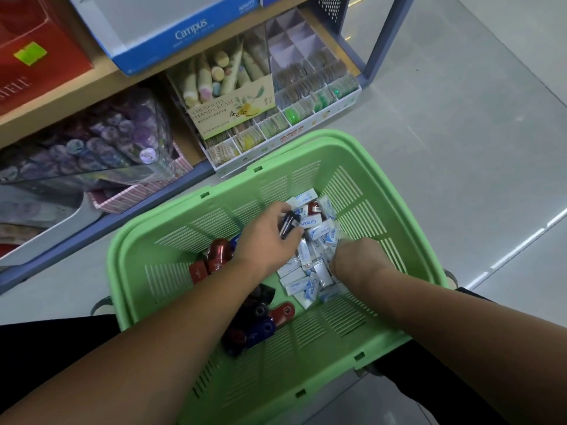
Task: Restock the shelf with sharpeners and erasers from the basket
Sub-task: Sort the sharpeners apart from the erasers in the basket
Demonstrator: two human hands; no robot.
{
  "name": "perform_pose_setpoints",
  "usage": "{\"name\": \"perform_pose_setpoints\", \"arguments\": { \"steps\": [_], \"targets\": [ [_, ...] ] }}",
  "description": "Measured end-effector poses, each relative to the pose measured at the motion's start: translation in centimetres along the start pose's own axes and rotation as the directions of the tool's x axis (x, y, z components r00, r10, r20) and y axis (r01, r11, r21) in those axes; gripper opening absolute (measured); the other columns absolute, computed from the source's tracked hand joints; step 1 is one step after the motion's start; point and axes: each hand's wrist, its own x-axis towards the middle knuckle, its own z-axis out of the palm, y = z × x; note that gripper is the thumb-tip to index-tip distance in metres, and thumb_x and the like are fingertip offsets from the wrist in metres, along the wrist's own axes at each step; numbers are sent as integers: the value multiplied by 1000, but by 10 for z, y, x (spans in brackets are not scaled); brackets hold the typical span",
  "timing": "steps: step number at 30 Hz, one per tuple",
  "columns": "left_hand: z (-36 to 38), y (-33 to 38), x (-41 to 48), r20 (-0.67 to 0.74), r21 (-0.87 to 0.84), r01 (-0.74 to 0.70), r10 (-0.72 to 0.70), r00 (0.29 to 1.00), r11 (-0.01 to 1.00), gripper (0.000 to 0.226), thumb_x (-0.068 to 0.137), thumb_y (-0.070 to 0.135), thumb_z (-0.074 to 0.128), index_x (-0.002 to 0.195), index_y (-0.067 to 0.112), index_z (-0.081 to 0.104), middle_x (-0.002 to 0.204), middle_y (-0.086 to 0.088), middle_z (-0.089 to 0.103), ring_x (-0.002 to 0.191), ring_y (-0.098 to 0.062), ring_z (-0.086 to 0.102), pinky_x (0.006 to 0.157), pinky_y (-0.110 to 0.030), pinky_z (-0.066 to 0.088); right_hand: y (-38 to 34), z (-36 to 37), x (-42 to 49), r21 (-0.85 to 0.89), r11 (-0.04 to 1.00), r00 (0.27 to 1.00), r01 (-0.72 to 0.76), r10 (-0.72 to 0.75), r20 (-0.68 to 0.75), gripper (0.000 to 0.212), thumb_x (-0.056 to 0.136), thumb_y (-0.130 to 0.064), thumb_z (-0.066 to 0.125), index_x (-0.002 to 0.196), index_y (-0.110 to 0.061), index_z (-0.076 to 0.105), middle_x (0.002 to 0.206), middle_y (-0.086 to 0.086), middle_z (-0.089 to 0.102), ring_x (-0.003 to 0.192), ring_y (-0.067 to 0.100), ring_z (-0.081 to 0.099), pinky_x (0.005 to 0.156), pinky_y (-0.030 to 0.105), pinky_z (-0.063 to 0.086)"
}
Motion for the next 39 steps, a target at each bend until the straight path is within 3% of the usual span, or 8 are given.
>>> {"name": "perform_pose_setpoints", "arguments": {
  "steps": [3,9,16,20,23,27,32,39],
  "targets": [
    [-23,-13,-8,68,153,24,-34,997,988,35,92,36,70,124,26,60,89,11,69,79,-11,67,74,-31,58,4,-16,-2,-20,998,998,-54,54,-19,28,98,-9,56,123,-21,59,93,0,47,62,15,39,46,30,26],
    [-35,-25,-25,220,408,40,-141,965,912,26,84,40,73,105,30,59,96,3,70,85,-19,65,77,-34,57,6,-7,-13,-101,995,1000,1,0,4,33,99,-14,58,131,-20,52,104,0,56,64,15,45,48,30,25],
    [-58,-34,-32,366,606,9,-289,884,795,26,83,38,73,108,32,65,108,3,66,95,-19,63,85,-34,55,30,-29,30,298,954,891,-13,146,-429,33,90,-12,60,123,-13,58,124,6,52,113,25,50,77,36,45],
    [-65,-26,-33,352,790,-85,-336,873,607,26,88,48,67,102,25,66,107,0,55,100,-23,62,89,-37,55,32,-38,63,465,882,938,-73,219,-269,51,89,-7,61,137,-9,45,133,10,49,126,27,45,98,41,51],
    [-54,-20,-28,235,658,-44,-149,960,752,26,90,43,65,108,23,65,111,0,58,102,-23,62,87,-36,54,28,-31,71,416,905,945,-83,204,-255,61,85,-4,63,140,-6,36,135,14,46,128,30,43,101,44,51],
    [-11,-17,-28,349,320,73,-189,918,945,41,85,44,77,117,21,67,112,1,67,101,-17,65,90,-34,56,29,-27,70,334,939,944,-78,177,-277,54,87,-3,61,137,-7,41,132,13,49,125,29,45,96,42,53],
    [37,-37,-44,315,367,68,-193,929,928,56,84,36,81,132,22,58,133,-2,56,117,-23,59,100,-38,52,28,-27,69,189,979,964,-76,120,-236,49,90,-7,57,138,-8,47,131,13,49,123,28,45,99,43,51],
    [48,-50,-38,267,201,168,-219,938,965,55,83,27,82,133,22,59,129,-2,57,117,-20,59,101,-38,52,24,-24,66,-21,998,976,-53,47,-211,46,93,-17,63,138,-14,54,133,11,45,123,28,44,98,37,48]
  ]
}}
